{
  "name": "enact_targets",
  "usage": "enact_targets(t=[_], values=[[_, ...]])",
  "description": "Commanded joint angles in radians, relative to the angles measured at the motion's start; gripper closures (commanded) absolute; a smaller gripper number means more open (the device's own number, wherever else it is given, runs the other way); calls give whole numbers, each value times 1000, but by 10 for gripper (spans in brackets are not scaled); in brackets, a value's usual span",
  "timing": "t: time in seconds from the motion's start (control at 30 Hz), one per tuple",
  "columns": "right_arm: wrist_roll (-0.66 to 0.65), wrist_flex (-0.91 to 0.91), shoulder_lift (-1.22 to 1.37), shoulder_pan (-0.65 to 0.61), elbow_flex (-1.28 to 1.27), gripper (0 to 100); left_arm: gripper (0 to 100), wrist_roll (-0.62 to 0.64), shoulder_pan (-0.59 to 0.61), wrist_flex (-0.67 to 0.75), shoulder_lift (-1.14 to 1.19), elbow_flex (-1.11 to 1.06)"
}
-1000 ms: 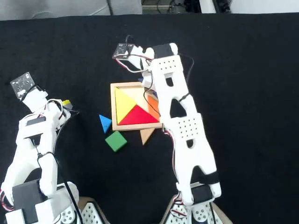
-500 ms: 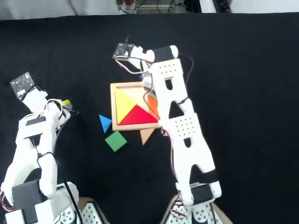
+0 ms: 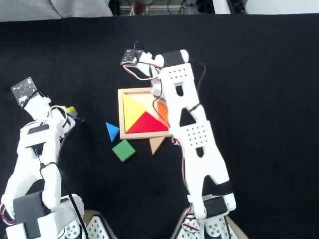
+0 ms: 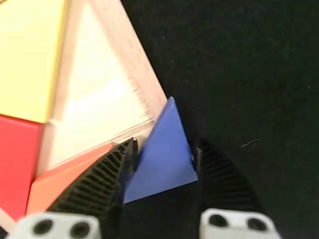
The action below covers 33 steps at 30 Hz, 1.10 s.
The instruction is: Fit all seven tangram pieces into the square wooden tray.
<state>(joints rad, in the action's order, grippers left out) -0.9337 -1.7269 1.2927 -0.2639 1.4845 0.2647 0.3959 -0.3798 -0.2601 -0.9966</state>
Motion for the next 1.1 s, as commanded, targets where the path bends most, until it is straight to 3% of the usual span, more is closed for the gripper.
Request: enact_targets(t=[0.0, 0.33, 1.07], values=[[6, -41, -84, -17, -21, 873, 739, -11, -15, 23, -6, 61], [-34, -38, -311, -52, -366, 879, 739, -11, -15, 23, -6, 61], [80, -34, -394, -110, -458, 875, 739, -14, -15, 23, -6, 61]])
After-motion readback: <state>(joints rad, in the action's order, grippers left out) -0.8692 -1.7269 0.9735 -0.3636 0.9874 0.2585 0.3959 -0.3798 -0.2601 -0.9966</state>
